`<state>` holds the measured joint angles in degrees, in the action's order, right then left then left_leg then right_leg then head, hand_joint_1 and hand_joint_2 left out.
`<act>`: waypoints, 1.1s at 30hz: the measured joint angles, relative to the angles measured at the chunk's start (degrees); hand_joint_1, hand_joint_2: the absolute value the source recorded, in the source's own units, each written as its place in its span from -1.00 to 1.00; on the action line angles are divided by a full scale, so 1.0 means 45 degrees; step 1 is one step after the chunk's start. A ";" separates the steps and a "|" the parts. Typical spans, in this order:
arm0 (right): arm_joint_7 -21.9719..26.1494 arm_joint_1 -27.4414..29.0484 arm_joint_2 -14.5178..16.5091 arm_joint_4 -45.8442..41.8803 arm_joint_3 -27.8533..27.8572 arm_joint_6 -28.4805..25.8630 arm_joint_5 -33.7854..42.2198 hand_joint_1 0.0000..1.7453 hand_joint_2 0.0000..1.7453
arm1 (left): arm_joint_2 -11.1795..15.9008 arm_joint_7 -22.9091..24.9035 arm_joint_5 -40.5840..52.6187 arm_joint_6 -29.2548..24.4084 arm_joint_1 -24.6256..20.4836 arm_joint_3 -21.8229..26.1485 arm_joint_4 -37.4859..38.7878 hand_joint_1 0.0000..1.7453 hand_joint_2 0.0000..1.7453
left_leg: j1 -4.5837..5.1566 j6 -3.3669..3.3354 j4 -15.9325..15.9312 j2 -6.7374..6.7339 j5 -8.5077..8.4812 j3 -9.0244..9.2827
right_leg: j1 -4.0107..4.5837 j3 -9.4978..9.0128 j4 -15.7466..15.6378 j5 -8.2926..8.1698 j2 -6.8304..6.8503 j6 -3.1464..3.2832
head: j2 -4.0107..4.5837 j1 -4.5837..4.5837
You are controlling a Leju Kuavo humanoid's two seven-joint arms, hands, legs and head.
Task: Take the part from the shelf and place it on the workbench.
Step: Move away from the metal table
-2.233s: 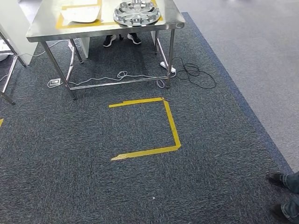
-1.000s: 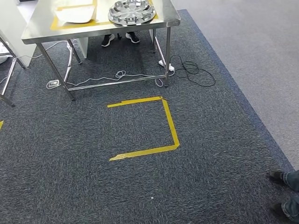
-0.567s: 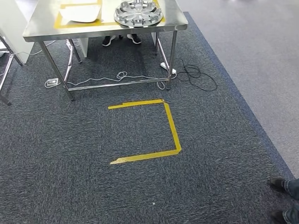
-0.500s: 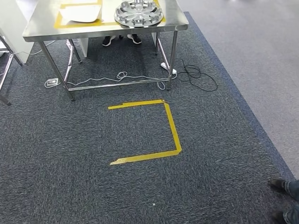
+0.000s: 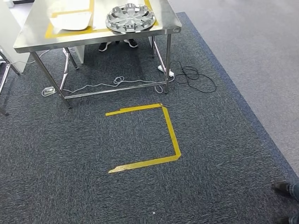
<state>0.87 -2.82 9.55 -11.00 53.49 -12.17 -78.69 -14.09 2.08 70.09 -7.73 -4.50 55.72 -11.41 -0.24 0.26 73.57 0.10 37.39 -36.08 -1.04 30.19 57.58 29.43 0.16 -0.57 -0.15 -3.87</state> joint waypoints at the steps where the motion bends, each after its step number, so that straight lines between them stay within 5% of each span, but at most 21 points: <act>1: 0.0000 0.0009 0.0000 -0.0001 0.0001 0.0006 0.0000 -1.00 -1.00 | 0.0007 0.0000 0.0001 -0.0001 0.0016 0.0001 0.0000 -1.00 -1.00 | -0.0017 0.0003 -0.0227 0.0000 -0.0279 -0.0063 | 0.0000 -0.0064 0.0000 0.0047 -0.0016 -0.0004 | 0.0000 -0.0001; 3: 0.0001 0.0009 0.0001 0.0000 0.0002 0.0021 0.0000 -1.00 -1.00 | 0.0017 0.0000 0.0001 -0.0001 0.0027 0.0002 0.0000 -1.00 -1.00 | -0.0033 -0.0047 -0.1716 -0.0001 -0.1416 0.0330 | -0.0001 -0.0161 -0.0007 0.0134 -0.0038 -0.0037 | 0.0000 0.0001; 4: 0.0002 0.0002 0.0002 0.0001 0.0002 0.0034 0.0000 -1.00 -1.00 | 0.0019 0.0000 0.0002 0.0000 0.0020 0.0002 0.0000 -1.00 -1.00 | -0.0004 -0.0088 -0.2399 -0.0006 -0.1649 0.0537 | 0.0009 -0.0217 -0.0004 0.0173 -0.0050 -0.0076 | 0.0000 -0.0002; 7: 0.0001 -0.0025 0.0004 -0.0001 0.0005 0.0062 0.0004 -1.00 -1.00 | 0.0015 0.0005 0.0006 0.0007 0.0016 0.0004 0.0000 -1.00 -1.00 | 0.0076 -0.0219 -0.3098 0.0008 -0.1662 0.0708 | 0.0056 -0.0214 0.0009 0.0356 -0.0053 -0.0233 | 0.0000 -0.0009; 10: -0.0001 -0.0021 0.0000 -0.0001 0.0007 0.0065 0.0005 -1.00 -1.00 | -0.0011 0.0010 0.0006 0.0018 0.0039 0.0008 0.0000 -1.00 -1.00 | 0.0046 -0.0191 -0.3220 0.0014 -0.2206 0.0780 | 0.0084 -0.0227 0.0003 0.0495 -0.0036 0.0024 | 0.0000 -0.0022; 21: -0.0010 -0.0023 0.0000 -0.0003 0.0012 0.0077 -0.0017 -1.00 -1.00 | -0.0021 0.0011 0.0025 0.0080 0.0020 0.0012 0.0000 -1.00 -1.00 | 0.0093 -0.0428 -0.3209 0.0015 -0.2104 0.0782 | 0.0060 -0.0353 -0.0264 0.0335 -0.0047 -0.0372 | 0.0000 -0.0028; 33: -0.0021 -0.0022 0.0000 -0.0003 0.0012 0.0061 -0.0199 -1.00 -1.00 | -0.0021 0.0017 0.0096 0.0095 0.0021 0.0012 0.0000 -1.00 -1.00 | 0.0072 -0.0427 -0.3218 0.0016 -0.2086 0.0793 | 0.0079 -0.0346 -0.0263 0.0371 -0.0043 -0.0420 | 0.0000 -0.0022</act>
<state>0.78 -2.92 9.55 -11.02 53.55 -11.89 -79.58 -14.19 2.15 70.52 -7.31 -4.40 55.78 -11.41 0.09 -1.66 59.09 0.18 28.00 -32.51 -0.69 28.63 56.40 31.09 -0.03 -2.45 -0.15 -3.97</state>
